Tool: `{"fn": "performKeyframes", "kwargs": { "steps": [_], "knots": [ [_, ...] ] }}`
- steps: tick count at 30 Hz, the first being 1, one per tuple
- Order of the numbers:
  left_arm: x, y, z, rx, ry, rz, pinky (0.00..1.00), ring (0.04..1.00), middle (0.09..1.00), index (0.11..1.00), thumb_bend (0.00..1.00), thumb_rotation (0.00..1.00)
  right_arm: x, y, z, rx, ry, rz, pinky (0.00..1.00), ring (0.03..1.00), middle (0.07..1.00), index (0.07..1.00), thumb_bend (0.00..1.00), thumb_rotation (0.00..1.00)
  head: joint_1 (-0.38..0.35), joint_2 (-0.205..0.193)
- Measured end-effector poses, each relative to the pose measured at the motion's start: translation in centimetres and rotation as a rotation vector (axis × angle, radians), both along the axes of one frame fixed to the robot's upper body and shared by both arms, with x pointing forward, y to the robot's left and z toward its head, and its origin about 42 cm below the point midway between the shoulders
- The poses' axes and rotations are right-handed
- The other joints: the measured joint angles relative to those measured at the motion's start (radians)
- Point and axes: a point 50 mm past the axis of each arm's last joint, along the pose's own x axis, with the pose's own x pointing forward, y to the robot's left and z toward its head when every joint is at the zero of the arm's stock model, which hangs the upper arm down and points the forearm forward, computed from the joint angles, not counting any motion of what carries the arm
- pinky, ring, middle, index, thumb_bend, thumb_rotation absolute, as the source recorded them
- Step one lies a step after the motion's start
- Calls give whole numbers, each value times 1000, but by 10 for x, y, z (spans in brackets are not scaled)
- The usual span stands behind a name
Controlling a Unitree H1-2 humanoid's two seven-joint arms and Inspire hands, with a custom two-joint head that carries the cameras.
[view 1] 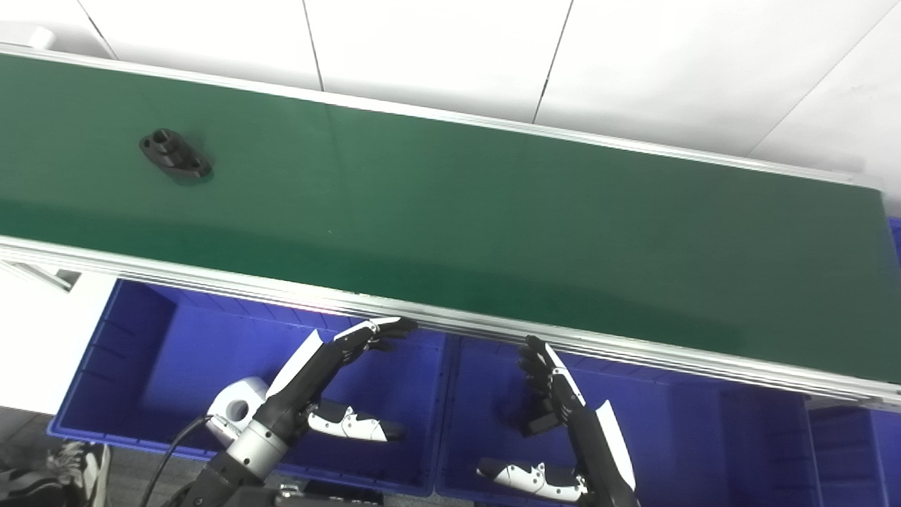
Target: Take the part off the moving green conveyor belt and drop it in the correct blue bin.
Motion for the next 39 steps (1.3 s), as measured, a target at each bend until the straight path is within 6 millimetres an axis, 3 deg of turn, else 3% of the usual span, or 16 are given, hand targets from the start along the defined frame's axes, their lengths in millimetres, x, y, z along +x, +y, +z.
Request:
{"fn": "performKeyframes", "kwargs": {
  "steps": [39],
  "knots": [
    [0,-2,0,-5,-4,11,770,833,854,789,836,318,0,-1,-2,-5,4,1,847,887,916,940,753,238,17,-17]
  ]
}}
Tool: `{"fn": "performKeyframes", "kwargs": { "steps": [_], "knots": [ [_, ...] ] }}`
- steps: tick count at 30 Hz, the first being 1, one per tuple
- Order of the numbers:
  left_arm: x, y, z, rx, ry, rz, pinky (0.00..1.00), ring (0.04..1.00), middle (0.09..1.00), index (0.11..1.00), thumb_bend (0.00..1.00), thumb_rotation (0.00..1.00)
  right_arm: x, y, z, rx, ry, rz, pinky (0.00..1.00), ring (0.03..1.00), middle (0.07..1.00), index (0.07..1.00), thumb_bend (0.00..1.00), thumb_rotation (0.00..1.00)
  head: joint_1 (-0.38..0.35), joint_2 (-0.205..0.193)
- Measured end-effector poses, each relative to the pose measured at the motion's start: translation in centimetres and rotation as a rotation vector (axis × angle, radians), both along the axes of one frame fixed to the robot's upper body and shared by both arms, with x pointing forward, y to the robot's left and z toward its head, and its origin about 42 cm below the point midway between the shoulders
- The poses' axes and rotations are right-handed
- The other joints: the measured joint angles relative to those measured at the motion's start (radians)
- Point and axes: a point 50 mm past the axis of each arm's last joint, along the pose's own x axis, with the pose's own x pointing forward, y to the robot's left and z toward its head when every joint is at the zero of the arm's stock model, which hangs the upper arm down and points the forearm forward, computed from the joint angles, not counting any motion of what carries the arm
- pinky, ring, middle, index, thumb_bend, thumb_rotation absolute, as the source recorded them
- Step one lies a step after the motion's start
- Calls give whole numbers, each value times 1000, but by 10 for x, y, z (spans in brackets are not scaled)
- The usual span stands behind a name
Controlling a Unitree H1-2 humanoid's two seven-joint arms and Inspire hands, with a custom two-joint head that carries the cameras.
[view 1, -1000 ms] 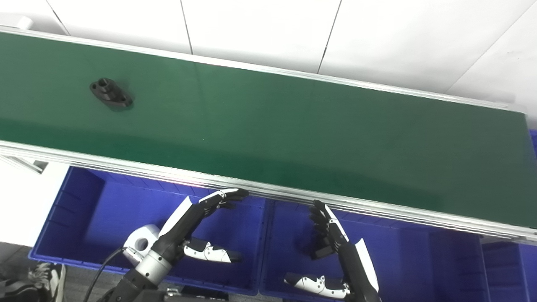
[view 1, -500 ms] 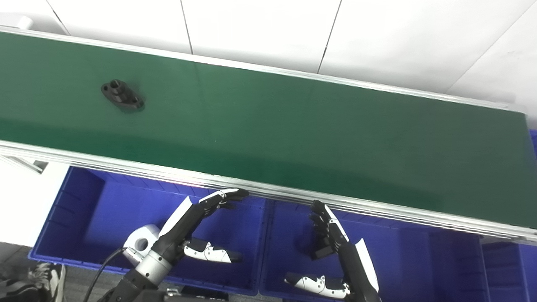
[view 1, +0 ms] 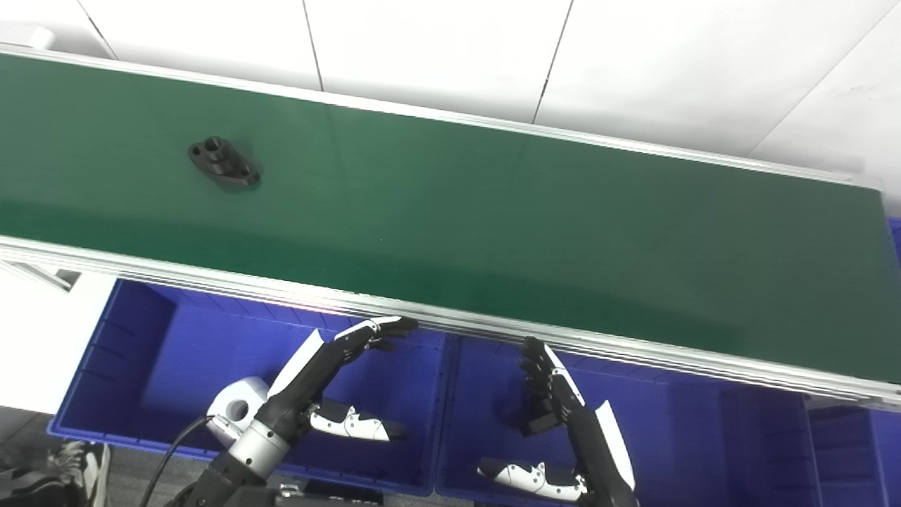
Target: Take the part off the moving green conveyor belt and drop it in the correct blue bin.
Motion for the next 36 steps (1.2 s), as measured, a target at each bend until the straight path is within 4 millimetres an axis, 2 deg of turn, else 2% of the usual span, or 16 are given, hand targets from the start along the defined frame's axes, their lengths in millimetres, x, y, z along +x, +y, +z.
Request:
{"fn": "performKeyframes", "kwargs": {
  "steps": [9,16,18,19,21,23,25,27,32,36],
  "knots": [
    [0,-1,-3,8,5,-1,762,827,852,790,835,347,1,0,-1,-2,2,2,851,885,910,943,744,222,8,-11],
    [-1,-3,-3,14,2,-1,759,826,850,788,835,327,1,0,-3,2,3,2,850,885,913,940,749,215,11,-11],
    [-1,-4,-3,13,2,0,752,820,845,784,836,335,1,0,-3,3,4,2,851,886,913,943,745,223,43,-43],
    [-1,-5,-4,14,2,6,744,812,841,780,840,339,1,-1,-3,3,4,2,850,887,912,943,741,216,43,-43],
    [-2,-7,-9,24,10,10,730,796,835,775,848,332,1,-1,-6,1,8,4,842,885,909,943,735,210,92,-83],
    [-3,-9,-14,33,19,9,719,785,829,769,856,322,0,-3,-13,-3,22,9,836,880,907,944,732,199,138,-101],
    [-3,-11,-17,37,22,7,710,781,828,768,861,330,-1,-6,-16,-11,29,11,836,883,912,946,731,199,150,-109],
    [-3,-13,-17,44,17,-1,698,778,825,765,870,332,-1,-9,-18,-10,32,10,840,884,915,949,730,195,182,-144],
    [-2,-13,-21,66,15,3,678,767,816,754,881,334,2,-11,-21,6,35,3,834,888,918,949,732,217,187,-170],
    [-1,-15,-23,78,7,-1,670,761,814,753,883,334,3,-10,-24,-1,40,5,829,880,910,941,735,222,187,-175]
  ]
}}
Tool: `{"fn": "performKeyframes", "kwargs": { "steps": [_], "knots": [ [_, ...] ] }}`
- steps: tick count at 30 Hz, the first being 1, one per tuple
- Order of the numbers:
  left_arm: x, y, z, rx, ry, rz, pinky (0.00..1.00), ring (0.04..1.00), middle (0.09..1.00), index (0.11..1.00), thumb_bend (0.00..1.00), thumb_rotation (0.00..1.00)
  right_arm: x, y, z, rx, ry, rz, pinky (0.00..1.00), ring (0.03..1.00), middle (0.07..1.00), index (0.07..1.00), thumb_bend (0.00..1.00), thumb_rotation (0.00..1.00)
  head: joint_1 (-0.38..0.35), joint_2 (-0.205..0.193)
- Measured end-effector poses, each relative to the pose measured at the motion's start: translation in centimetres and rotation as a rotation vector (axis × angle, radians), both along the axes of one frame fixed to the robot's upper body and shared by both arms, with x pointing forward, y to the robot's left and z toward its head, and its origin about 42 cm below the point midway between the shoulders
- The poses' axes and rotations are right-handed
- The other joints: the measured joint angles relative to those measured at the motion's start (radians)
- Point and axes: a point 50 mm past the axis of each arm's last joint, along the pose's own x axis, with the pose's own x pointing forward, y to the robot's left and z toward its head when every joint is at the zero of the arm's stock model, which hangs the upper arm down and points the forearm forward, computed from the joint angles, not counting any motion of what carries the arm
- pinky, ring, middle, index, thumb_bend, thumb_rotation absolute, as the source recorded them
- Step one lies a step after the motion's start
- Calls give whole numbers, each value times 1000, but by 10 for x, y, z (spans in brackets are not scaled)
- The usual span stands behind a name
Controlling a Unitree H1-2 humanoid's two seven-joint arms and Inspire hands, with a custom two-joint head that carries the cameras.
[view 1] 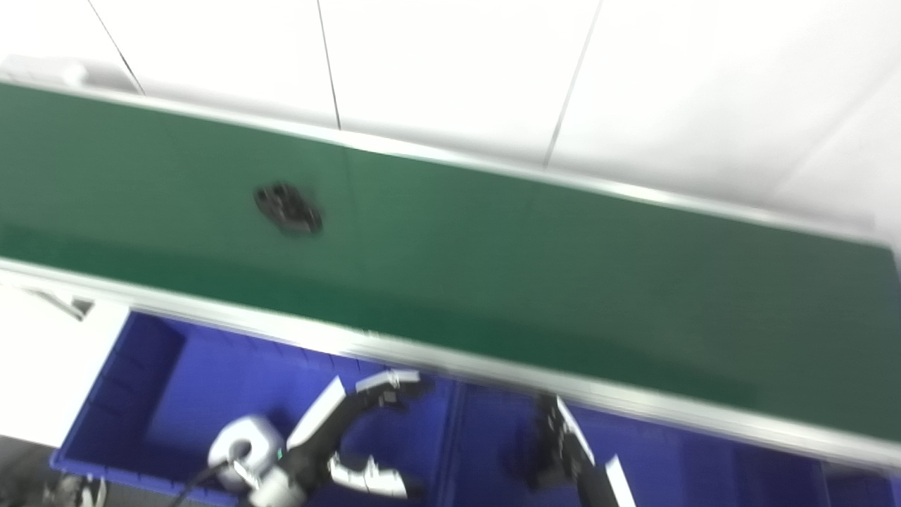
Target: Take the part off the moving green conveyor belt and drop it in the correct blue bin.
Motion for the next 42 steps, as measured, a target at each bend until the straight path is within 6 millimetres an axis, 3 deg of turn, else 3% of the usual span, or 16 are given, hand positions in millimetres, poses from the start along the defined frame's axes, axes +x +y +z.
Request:
{"fn": "performKeyframes", "kwargs": {
  "steps": [18,25,30,35,42],
  "knots": [
    [3,0,-6,-2,18,-4,673,762,813,747,884,322,3,1,-2,-21,-17,-5,797,866,896,933,731,197,5,-21],
    [5,-2,-7,-8,21,-11,669,760,815,748,879,330,3,-2,3,-7,-38,-34,739,829,870,898,740,210,17,-28],
    [6,-3,-7,-6,18,-16,665,757,814,748,869,325,11,-5,28,6,-138,-73,689,783,830,868,767,311,5,-25],
    [7,-4,-7,-4,13,-9,661,754,813,745,872,325,22,-5,59,29,-256,-101,661,756,807,853,781,305,0,-21],
    [10,-5,-7,-1,4,-8,663,755,812,747,875,328,54,-6,109,28,-457,-69,665,749,792,845,814,292,-28,-18]
  ]
}}
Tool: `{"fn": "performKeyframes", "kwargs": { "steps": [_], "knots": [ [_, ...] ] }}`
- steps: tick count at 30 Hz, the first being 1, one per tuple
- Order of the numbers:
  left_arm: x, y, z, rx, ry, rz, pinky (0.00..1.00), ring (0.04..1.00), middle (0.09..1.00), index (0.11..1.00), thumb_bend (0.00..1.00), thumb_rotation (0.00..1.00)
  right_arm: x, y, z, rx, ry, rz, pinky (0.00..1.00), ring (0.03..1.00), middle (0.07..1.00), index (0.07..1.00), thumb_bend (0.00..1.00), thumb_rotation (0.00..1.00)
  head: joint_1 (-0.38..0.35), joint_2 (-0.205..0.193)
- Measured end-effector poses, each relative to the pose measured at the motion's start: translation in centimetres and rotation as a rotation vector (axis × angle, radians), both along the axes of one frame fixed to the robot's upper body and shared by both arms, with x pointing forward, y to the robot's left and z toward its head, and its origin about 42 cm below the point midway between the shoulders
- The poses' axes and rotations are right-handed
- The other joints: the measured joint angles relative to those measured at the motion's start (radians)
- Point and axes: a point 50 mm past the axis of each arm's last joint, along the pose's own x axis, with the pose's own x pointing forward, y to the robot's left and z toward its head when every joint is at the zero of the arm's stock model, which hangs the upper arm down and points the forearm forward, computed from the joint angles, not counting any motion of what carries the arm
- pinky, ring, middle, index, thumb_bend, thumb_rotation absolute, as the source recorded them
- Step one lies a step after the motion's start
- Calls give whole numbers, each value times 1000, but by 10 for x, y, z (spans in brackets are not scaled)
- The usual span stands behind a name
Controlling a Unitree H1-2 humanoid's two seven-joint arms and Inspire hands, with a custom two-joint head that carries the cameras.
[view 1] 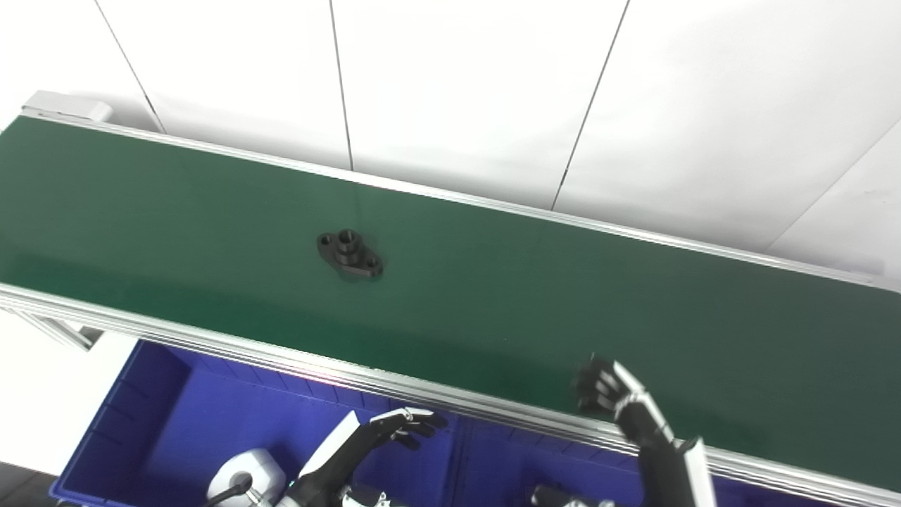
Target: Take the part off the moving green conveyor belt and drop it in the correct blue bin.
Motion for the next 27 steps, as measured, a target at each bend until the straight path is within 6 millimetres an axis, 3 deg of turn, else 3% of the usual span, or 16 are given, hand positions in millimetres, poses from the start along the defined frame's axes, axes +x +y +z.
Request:
{"fn": "performKeyframes", "kwargs": {
  "steps": [5,12,16,20,27],
  "knots": [
    [1,1,-2,7,0,11,663,753,806,748,871,323,25,-4,20,-75,-41,-10,613,717,782,833,850,355,-49,0],
    [3,1,-2,10,-7,10,673,765,812,747,878,326,69,-5,36,-194,-68,1,619,726,791,830,838,405,-133,-9],
    [4,7,-2,21,-6,13,667,763,814,746,882,330,88,-2,51,-264,-85,2,639,726,791,832,811,328,-219,-15],
    [5,12,-2,31,-8,17,664,758,810,741,886,319,105,5,60,-317,-69,9,605,701,775,837,797,318,-235,-11],
    [6,14,-2,33,-7,16,662,752,806,742,895,344,134,15,68,-376,-57,69,657,744,800,860,781,297,-252,-3]
  ]
}}
